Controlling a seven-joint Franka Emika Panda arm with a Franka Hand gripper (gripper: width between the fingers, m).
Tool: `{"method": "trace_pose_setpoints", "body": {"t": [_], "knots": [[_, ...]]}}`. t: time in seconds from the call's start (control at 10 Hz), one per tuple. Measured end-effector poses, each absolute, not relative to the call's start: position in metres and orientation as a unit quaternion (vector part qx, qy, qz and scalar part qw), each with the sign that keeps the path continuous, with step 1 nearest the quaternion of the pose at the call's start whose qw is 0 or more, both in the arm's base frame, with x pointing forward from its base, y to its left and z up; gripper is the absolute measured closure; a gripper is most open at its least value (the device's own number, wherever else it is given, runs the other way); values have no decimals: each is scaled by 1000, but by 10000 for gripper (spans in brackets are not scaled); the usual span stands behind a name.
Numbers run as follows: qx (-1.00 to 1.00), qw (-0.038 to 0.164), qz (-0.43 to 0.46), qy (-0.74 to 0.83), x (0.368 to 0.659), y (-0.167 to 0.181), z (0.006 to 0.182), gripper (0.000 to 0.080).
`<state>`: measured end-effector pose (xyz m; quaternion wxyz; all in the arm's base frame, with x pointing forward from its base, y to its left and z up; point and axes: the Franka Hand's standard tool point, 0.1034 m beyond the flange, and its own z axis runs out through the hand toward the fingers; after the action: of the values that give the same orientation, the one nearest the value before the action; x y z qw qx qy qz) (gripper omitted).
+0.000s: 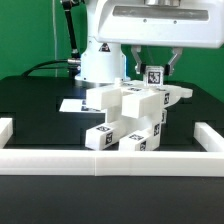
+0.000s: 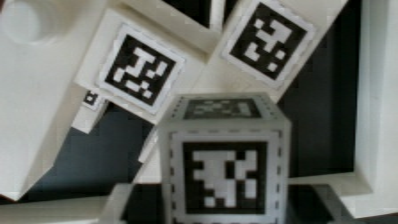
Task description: Assemble chair
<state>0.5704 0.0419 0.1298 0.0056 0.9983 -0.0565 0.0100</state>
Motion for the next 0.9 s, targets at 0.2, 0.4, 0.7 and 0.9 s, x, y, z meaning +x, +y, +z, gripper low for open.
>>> {"method": "trace_pose_setpoints", "body": {"t": [0.2, 0.4, 0.7, 0.9], "knots": [[998, 8, 11, -56, 570, 41, 126, 515], [998, 8, 17, -56, 571, 40, 126, 515], [998, 9, 22, -56, 573, 39, 126, 515], [998, 9, 22, -56, 573, 39, 126, 515]]}}
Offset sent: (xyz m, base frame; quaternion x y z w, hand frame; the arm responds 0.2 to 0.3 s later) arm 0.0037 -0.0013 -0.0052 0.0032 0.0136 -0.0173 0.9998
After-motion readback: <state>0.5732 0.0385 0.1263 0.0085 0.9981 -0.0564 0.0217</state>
